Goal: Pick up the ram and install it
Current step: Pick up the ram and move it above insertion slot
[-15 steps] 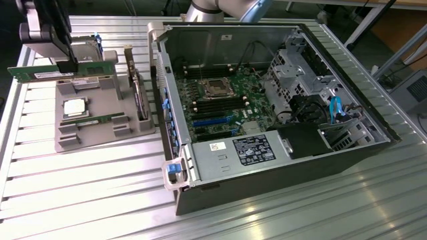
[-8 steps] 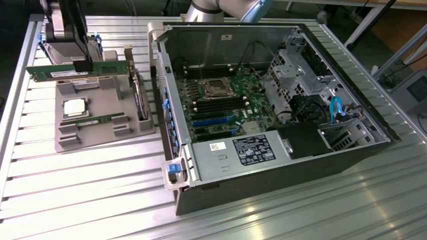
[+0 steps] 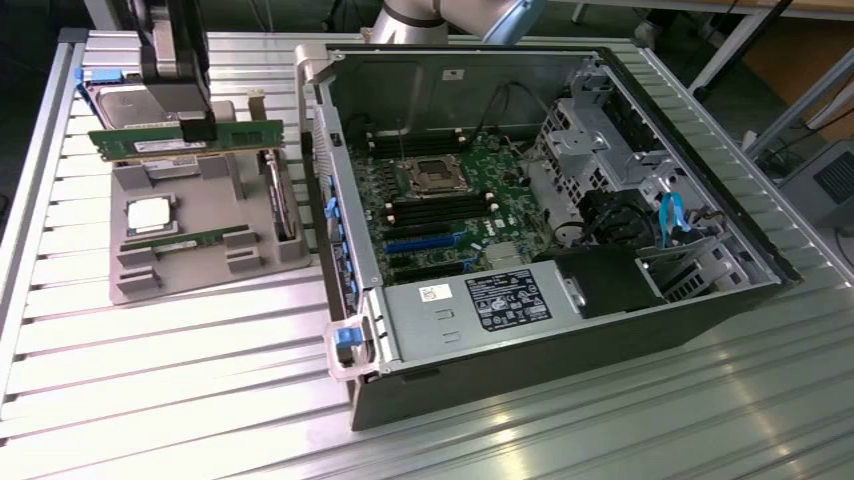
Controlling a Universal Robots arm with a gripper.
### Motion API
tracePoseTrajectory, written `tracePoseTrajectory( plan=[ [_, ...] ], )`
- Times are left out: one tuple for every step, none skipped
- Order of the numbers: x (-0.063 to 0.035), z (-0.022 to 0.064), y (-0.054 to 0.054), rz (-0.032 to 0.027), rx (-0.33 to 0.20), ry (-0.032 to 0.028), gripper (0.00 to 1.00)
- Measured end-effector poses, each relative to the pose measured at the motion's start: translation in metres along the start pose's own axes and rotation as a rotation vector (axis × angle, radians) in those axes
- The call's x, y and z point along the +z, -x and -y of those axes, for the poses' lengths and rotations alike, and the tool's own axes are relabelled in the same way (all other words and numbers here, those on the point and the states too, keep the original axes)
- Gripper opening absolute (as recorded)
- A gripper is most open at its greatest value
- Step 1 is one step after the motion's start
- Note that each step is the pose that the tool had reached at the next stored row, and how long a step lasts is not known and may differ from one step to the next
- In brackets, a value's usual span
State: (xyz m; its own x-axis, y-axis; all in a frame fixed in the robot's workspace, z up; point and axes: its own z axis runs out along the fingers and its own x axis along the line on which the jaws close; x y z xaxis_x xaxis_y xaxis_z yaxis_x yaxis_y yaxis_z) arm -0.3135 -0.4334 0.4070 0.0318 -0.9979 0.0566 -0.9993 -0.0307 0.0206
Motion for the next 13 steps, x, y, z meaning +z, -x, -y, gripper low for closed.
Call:
tracePoseTrajectory(
  plan=[
    [0.0, 0.0026, 0.0, 0.0, 0.0, 0.0011, 0.13],
    [-0.0001, 0.0045, 0.0, 0.0001, 0.0, 0.0019, 0.13],
    [-0.0002, 0.0072, 0.0, 0.0, 0.0, 0.0032, 0.13],
    [-0.0002, 0.0105, 0.0, 0.0001, 0.0, 0.0047, 0.13],
    [-0.0003, 0.0163, -0.001, 0.0002, 0.0, 0.0075, 0.13],
    [-0.0004, 0.0197, -0.001, 0.0002, -0.001, 0.0091, 0.13],
    [-0.0004, 0.0231, -0.001, 0.0004, -0.001, 0.0105, 0.13],
    [-0.0005, 0.0261, -0.001, 0.0003, -0.001, 0.012, 0.13],
    [-0.0005, 0.0278, -0.001, 0.0004, -0.001, 0.0128, 0.13],
    [-0.0006, 0.0293, -0.001, 0.0004, -0.001, 0.0136, 0.13],
    [-0.0006, 0.0324, -0.001, 0.0005, -0.001, 0.0152, 0.13],
    [-0.0006, 0.0354, -0.001, 0.0006, -0.001, 0.0167, 0.13],
    [-0.0007, 0.0381, -0.001, 0.0006, -0.001, 0.018, 0.13]
  ],
)
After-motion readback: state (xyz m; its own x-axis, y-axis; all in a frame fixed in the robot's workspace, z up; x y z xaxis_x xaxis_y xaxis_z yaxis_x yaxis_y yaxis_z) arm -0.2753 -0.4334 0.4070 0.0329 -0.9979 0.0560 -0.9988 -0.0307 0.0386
